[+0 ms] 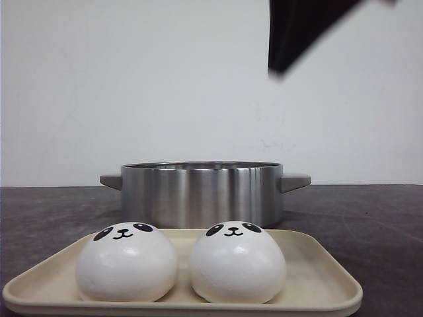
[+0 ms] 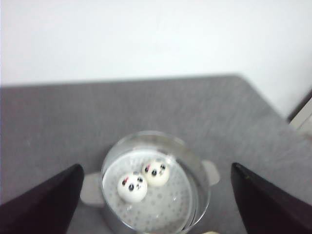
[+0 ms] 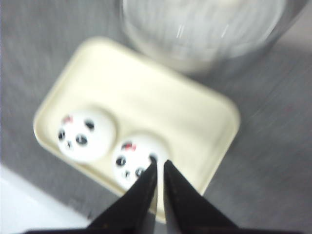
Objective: Steam buns
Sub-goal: 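Lower the right gripper onto the front bun nearest it and grasp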
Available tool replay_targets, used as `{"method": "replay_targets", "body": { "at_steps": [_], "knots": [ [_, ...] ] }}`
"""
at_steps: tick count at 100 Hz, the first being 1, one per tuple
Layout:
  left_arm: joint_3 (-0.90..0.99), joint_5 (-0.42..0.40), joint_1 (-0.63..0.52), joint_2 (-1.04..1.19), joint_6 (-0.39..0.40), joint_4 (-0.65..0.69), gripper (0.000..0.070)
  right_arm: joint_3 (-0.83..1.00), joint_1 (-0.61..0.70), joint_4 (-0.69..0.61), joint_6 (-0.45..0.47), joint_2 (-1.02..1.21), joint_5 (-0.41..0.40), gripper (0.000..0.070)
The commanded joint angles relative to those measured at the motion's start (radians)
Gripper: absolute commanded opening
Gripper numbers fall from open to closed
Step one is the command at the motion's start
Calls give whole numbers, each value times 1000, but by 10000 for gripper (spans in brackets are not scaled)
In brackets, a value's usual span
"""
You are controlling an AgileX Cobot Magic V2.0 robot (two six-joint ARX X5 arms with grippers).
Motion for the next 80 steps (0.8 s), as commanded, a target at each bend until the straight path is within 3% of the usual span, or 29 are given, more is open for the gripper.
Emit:
{"method": "replay_targets", "body": {
  "at_steps": [1,5,14,19,46,73,80],
  "knots": [
    [15,-6,-5,-14,9,-26,593,-20,16,39,64,26,-28,45],
    [15,-7,-5,-34,9,-51,593,-40,17,58,80,40,-48,142],
    [15,-11,-5,-67,9,-112,593,-54,30,76,97,80,-66,438],
    [15,-19,-5,-79,10,-142,593,-54,40,77,97,101,-67,518],
    [15,-27,-5,-96,11,-263,593,-54,70,106,100,260,-67,522],
    [15,-28,-5,-94,47,-272,593,-54,66,201,134,388,-68,520],
    [15,-28,-5,-94,52,-272,593,-54,66,206,150,398,-68,446]
  ]
}}
